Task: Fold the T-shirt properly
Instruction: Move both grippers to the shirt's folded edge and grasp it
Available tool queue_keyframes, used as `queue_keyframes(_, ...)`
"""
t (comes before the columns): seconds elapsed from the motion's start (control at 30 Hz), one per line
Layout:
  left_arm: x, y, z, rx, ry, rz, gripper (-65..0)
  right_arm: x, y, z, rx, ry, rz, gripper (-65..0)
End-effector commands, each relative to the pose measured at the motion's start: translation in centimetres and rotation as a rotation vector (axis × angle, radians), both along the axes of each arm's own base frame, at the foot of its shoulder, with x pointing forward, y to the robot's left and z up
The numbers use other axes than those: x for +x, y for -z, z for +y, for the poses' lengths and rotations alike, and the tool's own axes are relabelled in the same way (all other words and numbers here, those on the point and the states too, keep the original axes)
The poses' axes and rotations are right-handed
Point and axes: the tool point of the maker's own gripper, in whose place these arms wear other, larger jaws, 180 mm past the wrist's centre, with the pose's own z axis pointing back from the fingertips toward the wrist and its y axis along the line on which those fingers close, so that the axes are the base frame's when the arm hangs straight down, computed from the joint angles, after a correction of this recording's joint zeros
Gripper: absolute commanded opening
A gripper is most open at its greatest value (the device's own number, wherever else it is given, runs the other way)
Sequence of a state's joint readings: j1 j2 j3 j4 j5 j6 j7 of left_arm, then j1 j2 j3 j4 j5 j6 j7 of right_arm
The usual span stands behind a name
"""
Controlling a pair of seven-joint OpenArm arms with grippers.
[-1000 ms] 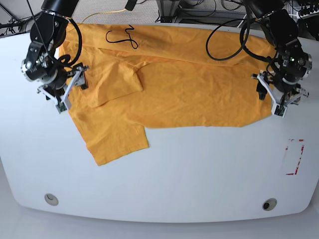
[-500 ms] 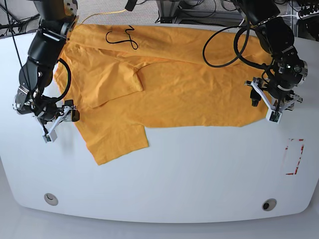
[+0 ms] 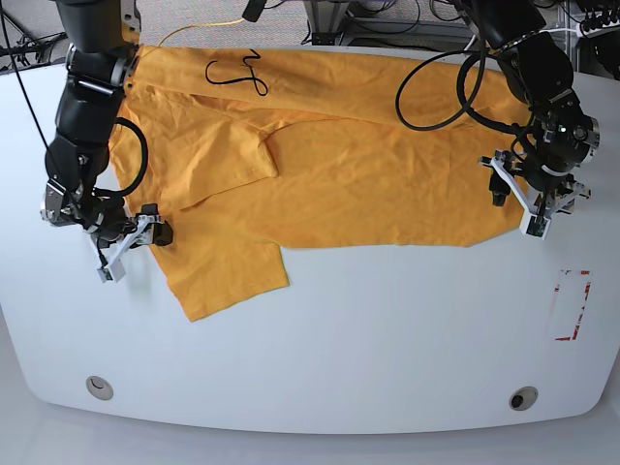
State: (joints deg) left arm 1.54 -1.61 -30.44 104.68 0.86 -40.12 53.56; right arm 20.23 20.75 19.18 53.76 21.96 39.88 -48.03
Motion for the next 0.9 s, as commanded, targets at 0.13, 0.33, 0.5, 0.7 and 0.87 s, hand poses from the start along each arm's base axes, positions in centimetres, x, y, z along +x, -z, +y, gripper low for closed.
queue_keyframes(0.13,1.6,-0.5,1.7,-0.042,-0.083,-0.044,-22.1,0.2,0.2,1.4,0.002,-0.026,0.012,-38.8)
queue_keyframes(0.33,2.8,-0.1,4.4,-0.093,-0.232,-0.051,-12.2,0.3,0.2,1.5,0.005,-0.027,0.011,-47.7)
queue_keyframes(0.5,4.1,1.6,5.0,-0.148,-0.26,-0.008,-12.2,0.3,0.1,1.5,0.004,-0.027,0.011,-57.2)
queue_keyframes(0.7,4.9,2.8,6.3,-0.209,-0.308,0.02,-12.1,0.2,0.2,1.5,0.003,-0.029,0.013,-60.2)
queue_keyframes(0.87,5.8,4.3,5.4,-0.264,-0.303,0.063,-12.1,0.4,-0.3,1.5,-0.001,-0.032,-0.001,-60.2)
